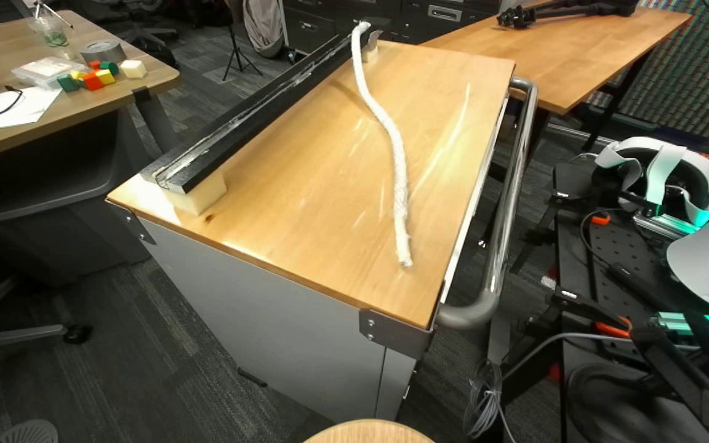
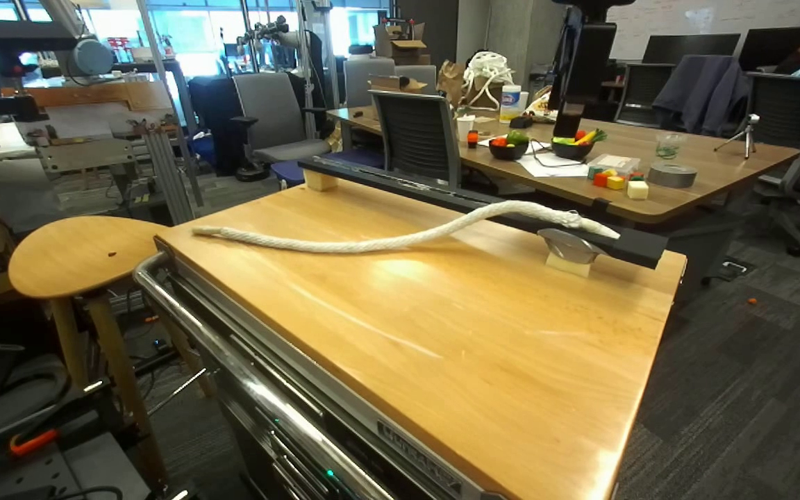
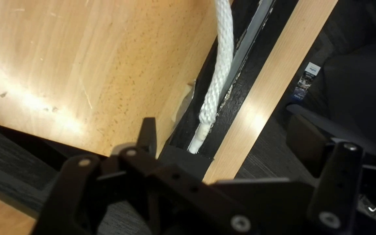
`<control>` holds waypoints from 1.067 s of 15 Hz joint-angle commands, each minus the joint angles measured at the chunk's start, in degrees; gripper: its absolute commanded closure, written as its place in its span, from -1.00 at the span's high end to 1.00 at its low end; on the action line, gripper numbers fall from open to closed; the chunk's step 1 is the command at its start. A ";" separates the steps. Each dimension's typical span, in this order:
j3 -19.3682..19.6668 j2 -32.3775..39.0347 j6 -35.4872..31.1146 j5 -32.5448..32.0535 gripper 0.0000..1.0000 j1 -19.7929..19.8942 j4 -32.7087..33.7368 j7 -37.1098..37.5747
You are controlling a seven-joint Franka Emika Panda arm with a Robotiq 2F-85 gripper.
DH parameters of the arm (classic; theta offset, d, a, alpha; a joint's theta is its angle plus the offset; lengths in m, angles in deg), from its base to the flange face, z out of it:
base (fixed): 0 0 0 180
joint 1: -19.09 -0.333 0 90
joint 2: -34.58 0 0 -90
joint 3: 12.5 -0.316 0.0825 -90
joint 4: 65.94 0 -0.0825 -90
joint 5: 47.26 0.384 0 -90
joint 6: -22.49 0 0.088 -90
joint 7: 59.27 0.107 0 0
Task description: Put the rope in the groove on the black object
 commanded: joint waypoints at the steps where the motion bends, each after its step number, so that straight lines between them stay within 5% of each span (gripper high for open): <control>1: -0.08 0.09 0.07 -0.02 1.00 0.17 0.05 -0.26; 8: -3.02 -9.32 -11.91 -1.30 1.00 -5.88 -18.26 -1.00; 13: -4.92 -17.27 -14.82 -16.73 1.00 -14.41 -32.68 3.30; 16: -7.96 -20.96 -10.24 -23.48 1.00 -16.89 -38.79 4.29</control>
